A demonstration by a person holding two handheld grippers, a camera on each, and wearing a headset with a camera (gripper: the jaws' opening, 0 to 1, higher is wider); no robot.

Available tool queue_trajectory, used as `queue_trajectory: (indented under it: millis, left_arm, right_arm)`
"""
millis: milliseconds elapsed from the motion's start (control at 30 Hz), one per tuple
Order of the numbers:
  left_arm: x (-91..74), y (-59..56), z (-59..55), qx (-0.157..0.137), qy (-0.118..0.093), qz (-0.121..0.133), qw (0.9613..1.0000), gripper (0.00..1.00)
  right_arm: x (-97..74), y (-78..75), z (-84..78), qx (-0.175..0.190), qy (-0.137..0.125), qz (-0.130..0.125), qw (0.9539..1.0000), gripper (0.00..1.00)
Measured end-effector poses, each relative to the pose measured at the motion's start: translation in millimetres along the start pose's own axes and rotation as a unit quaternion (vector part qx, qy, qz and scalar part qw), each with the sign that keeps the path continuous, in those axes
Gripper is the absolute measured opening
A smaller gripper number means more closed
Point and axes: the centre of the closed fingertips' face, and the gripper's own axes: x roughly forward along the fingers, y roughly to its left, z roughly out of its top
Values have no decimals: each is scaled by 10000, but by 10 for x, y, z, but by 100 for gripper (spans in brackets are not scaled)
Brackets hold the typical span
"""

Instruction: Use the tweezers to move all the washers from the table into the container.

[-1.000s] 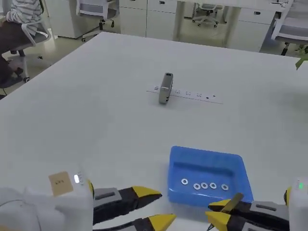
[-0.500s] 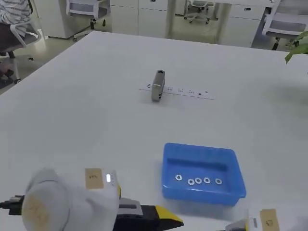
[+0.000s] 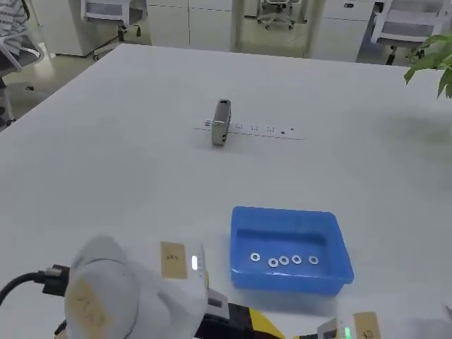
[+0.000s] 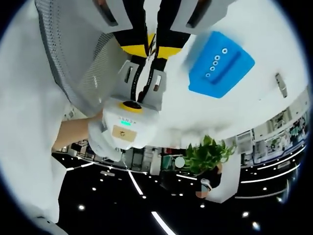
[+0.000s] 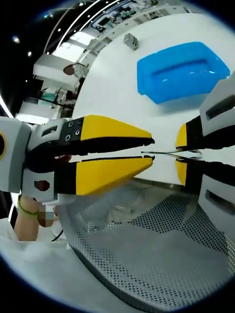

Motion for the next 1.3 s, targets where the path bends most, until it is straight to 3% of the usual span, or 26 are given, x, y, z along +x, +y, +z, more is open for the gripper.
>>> queue_trajectory:
  millis: [200, 367, 500, 600, 700, 833, 900, 1033, 1133, 1300]
  left_arm:
    - [9, -18, -68, 367, 236, -22, 9990, 0]
    - [-27, 30, -129, 435, 364, 19, 9984, 0]
    - [8, 127, -259, 418, 585, 79, 9974, 0]
    - [60, 196, -365, 417, 818, 86, 9957, 0]
    - [85, 253, -481, 319, 1019, 104, 9942, 0]
    - [96, 326, -717, 208, 1416, 156, 9896, 0]
    - [107, 342, -809, 170, 1571, 152, 9873, 0]
    - [150, 355, -976, 40, 1899, 130, 9817, 0]
    - [170, 369, -1041, 108, 2106, 135, 9774, 0]
    - [207, 389, -1106, 182, 2408, 136, 9703, 0]
  right_arm:
    - [10, 7, 6, -19, 15, 19, 10000, 3]
    - [-1, -23, -12, -6, 68, -46, 10000, 3]
    - [19, -92, -102, 86, 174, -133, 9997, 4]
    - [40, -150, -169, 282, 171, -217, 9992, 6]
    - [23, -170, -161, 837, -142, -282, 9960, 9]
    - [-95, -196, -243, 1161, -220, -493, 9918, 21]
    - [-201, -216, -272, 1335, -362, -714, 9878, 26]
    - [-463, -216, -311, 1819, -765, -1071, 9745, 36]
    - [-633, -208, -375, 1989, -833, -1280, 9681, 40]
    - [-1003, -195, -420, 2368, -1074, -1733, 9499, 44]
